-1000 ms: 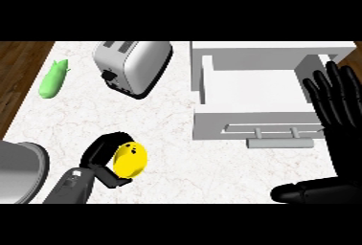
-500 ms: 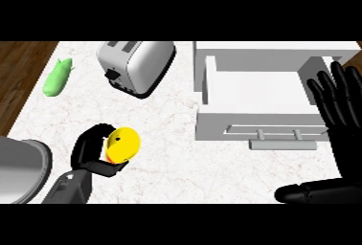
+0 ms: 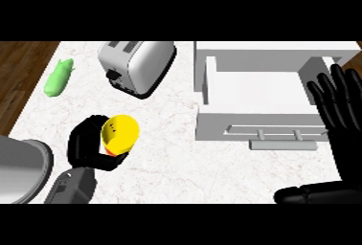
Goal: Pick up the cup, place it into the drawer and close the drawer
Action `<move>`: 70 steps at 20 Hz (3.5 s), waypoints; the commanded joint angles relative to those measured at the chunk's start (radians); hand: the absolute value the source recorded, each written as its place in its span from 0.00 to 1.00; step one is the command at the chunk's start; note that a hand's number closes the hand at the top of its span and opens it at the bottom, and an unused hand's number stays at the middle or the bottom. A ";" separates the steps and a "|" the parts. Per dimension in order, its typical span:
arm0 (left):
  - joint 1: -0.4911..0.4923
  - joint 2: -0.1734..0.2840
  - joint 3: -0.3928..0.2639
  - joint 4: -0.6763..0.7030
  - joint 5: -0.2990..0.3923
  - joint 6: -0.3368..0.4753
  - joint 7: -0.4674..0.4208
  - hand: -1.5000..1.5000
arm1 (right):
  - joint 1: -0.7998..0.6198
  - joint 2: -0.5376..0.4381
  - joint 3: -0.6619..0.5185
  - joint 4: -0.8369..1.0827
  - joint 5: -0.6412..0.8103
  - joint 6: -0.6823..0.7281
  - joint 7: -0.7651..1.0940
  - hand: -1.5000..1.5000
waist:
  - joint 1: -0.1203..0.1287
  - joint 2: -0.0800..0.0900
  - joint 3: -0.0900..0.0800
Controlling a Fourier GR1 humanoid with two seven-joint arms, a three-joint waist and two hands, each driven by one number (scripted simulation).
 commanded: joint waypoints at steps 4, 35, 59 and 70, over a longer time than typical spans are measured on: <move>-0.016 -0.066 -0.082 -0.356 0.034 0.091 0.281 1.00 | 0.026 -0.014 -0.011 -0.047 -0.028 0.011 0.040 0.00 | -0.001 -0.004 0.001; -0.736 -0.098 -0.220 -0.156 -0.020 0.516 0.695 1.00 | -0.007 -0.006 -0.028 0.026 -0.023 0.019 -0.016 0.00 | -0.026 0.006 0.000; -1.040 -0.098 -0.479 0.467 0.274 0.652 0.500 1.00 | -0.009 -0.013 -0.046 0.067 -0.050 0.069 -0.085 0.00 | -0.085 0.022 0.001; -1.077 -0.098 -0.653 0.560 0.308 0.688 0.514 1.00 | -0.022 -0.043 -0.057 0.076 -0.089 0.109 -0.068 0.00 | -0.122 0.028 0.002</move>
